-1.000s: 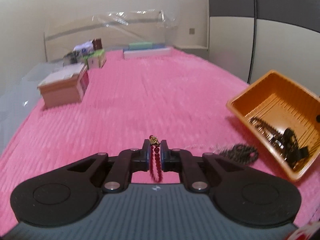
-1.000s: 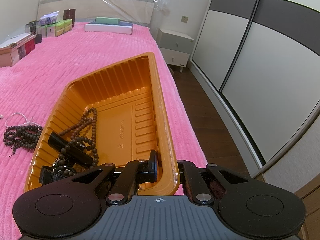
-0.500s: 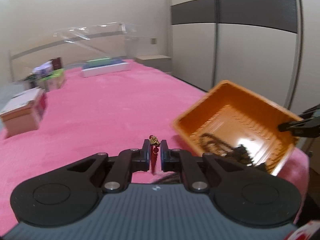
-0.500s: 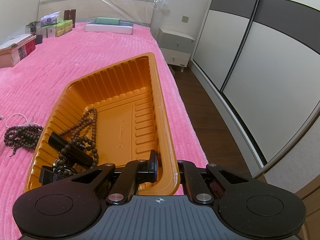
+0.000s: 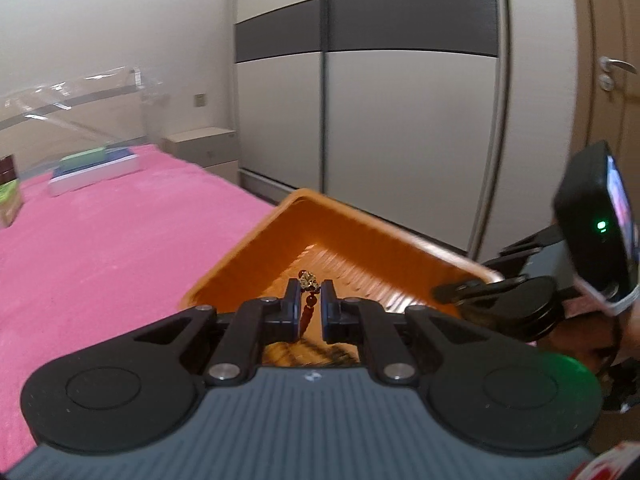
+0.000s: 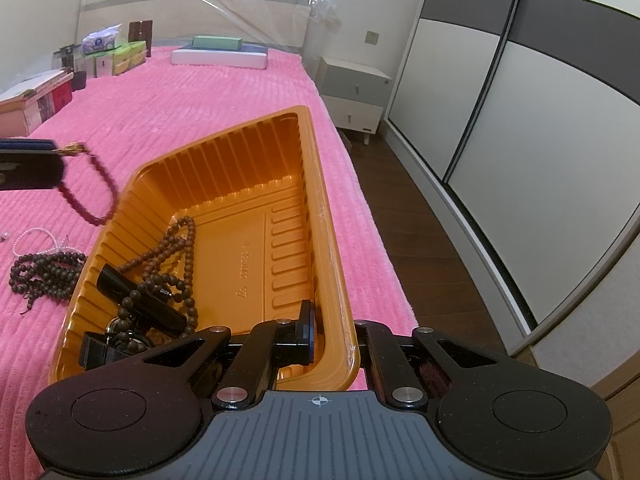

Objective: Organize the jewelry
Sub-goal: 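Lift the red bead strand with the left tool and drop it into the tray, then return the left tool to the pile and close on a small gold earring, then carry the gold earring with the left tool into the tray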

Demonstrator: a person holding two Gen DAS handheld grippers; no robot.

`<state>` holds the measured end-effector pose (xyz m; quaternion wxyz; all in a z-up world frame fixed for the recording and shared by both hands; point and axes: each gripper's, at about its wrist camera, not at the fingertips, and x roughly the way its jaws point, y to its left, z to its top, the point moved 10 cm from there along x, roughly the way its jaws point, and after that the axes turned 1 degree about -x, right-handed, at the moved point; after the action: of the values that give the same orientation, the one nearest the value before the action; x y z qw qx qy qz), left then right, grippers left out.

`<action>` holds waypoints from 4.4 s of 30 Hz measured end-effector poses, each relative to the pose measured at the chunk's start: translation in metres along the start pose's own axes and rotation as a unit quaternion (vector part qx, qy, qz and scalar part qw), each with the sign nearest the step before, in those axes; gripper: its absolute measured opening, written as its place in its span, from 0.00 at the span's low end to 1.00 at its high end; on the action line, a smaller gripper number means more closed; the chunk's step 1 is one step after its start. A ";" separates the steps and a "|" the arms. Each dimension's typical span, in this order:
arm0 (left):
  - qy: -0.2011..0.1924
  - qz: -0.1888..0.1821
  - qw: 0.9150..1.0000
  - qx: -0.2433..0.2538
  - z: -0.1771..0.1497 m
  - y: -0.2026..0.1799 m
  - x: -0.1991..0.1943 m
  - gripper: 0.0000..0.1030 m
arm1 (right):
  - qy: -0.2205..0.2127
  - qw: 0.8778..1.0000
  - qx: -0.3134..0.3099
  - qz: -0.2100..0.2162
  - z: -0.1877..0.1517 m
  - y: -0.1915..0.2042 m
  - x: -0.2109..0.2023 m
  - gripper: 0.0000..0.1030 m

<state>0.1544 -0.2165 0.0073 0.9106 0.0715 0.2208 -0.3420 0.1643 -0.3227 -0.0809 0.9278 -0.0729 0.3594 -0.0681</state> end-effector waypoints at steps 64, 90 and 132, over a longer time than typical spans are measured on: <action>0.117 0.264 0.948 -0.132 -0.189 0.182 -0.095 0.28 | 0.000 1.000 -0.005 0.004 0.000 0.000 -0.004 0.06; 0.115 0.269 0.945 -0.145 -0.192 0.196 -0.071 0.08 | 0.002 1.000 -0.005 0.002 0.000 -0.003 -0.003 0.06; 0.036 0.124 0.988 -0.080 -0.076 0.073 -0.029 0.08 | 0.001 1.000 -0.005 0.004 0.000 -0.004 -0.004 0.06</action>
<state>0.1561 -0.1223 -0.0485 0.9402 0.0376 0.2690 -0.2053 0.1617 -0.3256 -0.0776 0.9275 -0.0760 0.3605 -0.0630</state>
